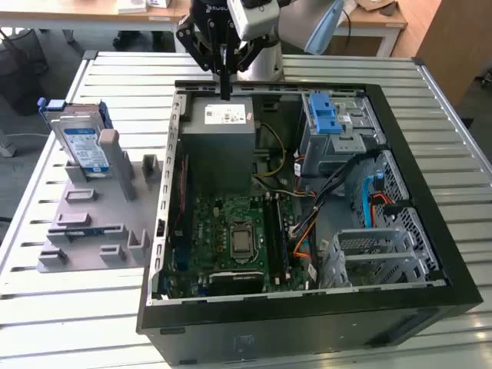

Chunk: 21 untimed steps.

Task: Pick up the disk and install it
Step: 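Reach for the disk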

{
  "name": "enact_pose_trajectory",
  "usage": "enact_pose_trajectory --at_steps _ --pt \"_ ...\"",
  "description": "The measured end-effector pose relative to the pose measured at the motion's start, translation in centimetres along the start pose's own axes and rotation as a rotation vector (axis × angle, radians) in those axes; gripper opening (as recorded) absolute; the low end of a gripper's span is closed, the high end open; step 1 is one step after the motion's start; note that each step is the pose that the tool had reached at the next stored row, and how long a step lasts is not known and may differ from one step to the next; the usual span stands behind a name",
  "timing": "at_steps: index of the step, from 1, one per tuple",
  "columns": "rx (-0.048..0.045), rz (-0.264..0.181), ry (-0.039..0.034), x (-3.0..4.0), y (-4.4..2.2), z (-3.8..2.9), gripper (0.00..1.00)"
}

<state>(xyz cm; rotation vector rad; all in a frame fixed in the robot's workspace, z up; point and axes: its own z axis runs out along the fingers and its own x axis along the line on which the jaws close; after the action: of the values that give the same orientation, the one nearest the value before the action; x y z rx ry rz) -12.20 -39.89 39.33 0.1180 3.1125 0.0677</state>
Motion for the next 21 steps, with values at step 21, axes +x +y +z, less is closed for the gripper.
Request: enact_pose_trajectory --at_steps 21 --pt "0.0 0.0 0.0 0.54 -0.04 0.0 0.11"
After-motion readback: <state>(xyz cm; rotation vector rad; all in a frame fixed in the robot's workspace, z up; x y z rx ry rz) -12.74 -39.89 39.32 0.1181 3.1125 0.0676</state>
